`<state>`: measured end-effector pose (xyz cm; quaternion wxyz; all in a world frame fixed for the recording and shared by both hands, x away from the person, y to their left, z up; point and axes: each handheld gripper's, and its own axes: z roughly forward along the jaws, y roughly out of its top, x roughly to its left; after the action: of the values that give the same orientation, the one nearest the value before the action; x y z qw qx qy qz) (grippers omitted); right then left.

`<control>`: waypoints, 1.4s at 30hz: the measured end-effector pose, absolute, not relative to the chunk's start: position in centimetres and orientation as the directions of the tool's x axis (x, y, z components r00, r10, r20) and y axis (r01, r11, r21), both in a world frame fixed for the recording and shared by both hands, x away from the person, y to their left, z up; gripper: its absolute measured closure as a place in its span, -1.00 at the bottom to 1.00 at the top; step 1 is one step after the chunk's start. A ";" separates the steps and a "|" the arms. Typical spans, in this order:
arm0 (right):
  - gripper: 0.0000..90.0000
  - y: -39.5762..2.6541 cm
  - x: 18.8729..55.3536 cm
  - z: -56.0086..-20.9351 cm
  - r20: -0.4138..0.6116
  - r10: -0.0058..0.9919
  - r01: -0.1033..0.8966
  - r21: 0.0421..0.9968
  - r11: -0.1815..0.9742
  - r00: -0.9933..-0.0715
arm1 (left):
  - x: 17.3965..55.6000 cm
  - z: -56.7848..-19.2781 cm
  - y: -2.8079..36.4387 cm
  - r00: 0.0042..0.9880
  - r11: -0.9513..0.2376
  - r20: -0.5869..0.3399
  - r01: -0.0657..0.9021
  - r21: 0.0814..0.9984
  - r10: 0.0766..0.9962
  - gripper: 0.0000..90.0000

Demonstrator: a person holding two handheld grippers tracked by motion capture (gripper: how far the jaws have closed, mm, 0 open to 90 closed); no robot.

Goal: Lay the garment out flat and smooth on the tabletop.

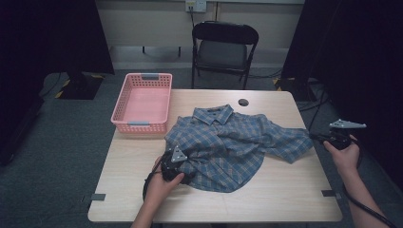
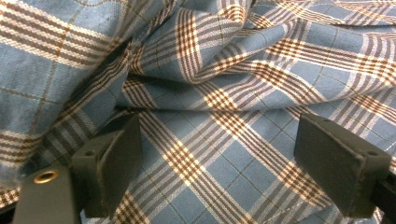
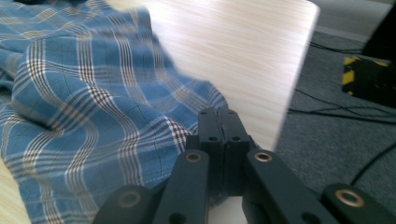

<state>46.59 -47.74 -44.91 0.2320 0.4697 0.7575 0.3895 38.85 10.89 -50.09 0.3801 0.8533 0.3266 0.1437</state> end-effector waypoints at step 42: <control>-0.73 -30.2 44.2 -50.0 -0.002 0.699 0.474 0.734 0.487 -0.715 | 37.5 -46.0 11.4 0.739 -0.444 0.010 0.394 0.805 0.674 -0.68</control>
<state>44.20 -30.21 -49.97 0.1518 0.3456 0.8487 0.3704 37.52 11.44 -46.02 0.4188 0.8331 0.3204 0.1670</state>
